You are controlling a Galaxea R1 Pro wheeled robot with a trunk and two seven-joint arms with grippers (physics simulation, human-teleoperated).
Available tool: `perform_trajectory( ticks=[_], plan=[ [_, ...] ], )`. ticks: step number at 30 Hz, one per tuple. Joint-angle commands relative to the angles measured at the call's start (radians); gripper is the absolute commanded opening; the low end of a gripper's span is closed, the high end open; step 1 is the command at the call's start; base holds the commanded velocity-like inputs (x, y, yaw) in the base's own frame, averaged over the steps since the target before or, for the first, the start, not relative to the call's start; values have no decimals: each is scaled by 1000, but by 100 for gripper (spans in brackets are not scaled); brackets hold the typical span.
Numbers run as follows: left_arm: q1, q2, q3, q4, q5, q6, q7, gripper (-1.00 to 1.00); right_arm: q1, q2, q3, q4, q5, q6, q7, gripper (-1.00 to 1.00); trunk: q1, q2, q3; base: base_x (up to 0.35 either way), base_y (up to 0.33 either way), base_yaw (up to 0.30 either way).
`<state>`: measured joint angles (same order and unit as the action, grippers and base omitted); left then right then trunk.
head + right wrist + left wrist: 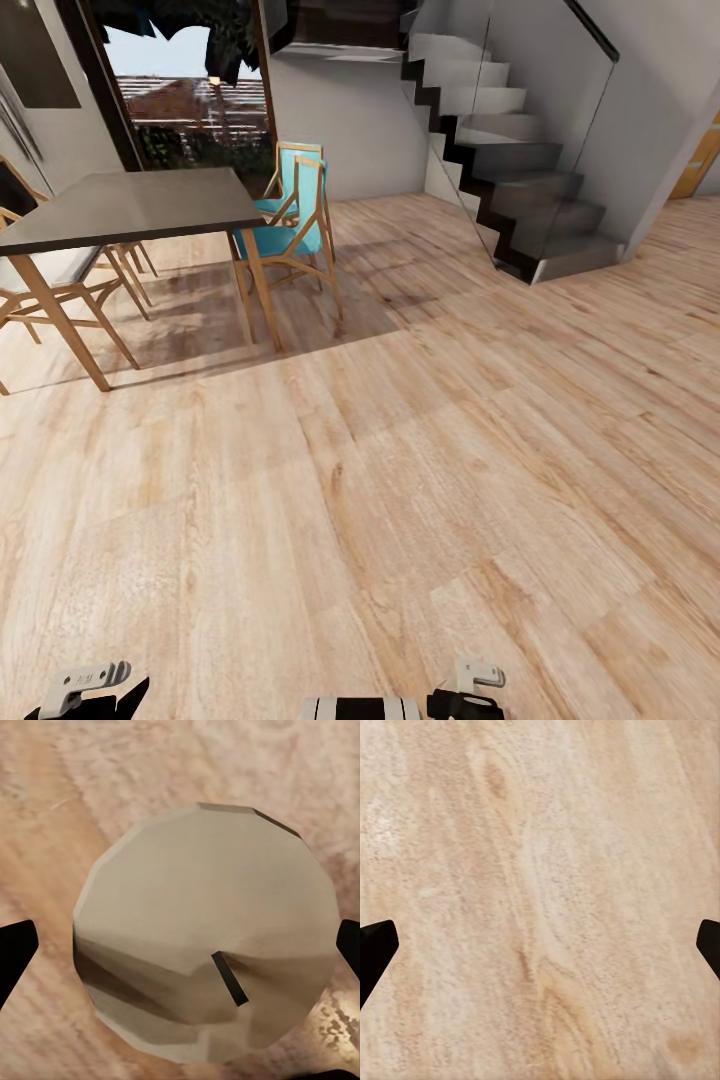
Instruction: Place each of the two pumpkins and all three candles from the living room inside a cabinet in the living room (use any cabinet), then make sure every cabinet is closed, and position the cauldron so it is next to a table in the living room.
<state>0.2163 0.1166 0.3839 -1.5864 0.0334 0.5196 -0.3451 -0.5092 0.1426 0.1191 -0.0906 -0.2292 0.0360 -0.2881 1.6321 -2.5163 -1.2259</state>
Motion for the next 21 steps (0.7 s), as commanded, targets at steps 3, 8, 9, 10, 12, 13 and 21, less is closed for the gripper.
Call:
perform_trajectory(
  ticks=[3,8,9,10,12,13,21],
  plan=[
    [0,0,1,-1,3,7,-3,100,0,0,8,-2,-9,4,-5,100,0,0,-1,0,0,0],
    [0,0,1,-1,3,7,-3,100,0,0,8,-2,-9,4,-6,100,0,0,-1,0,0,0],
    [0,0,1,-1,3,7,-3,100,0,0,8,-3,-9,4,-6,100,0,0,-1,0,0,0],
    [0,0,1,-1,3,7,-3,100,0,0,8,-3,-9,4,-6,100,0,0,-1,0,0,0],
    [0,0,1,-1,3,7,-3,100,0,0,8,-2,-9,4,-6,100,0,0,-1,0,0,0],
    [0,0,1,-1,3,7,-3,100,0,0,8,-3,-9,4,-6,100,0,0,-1,0,0,0],
    [0,0,1,-1,3,7,-3,100,0,0,7,-3,-9,5,-10,100,0,0,-1,0,0,0]
  ],
)
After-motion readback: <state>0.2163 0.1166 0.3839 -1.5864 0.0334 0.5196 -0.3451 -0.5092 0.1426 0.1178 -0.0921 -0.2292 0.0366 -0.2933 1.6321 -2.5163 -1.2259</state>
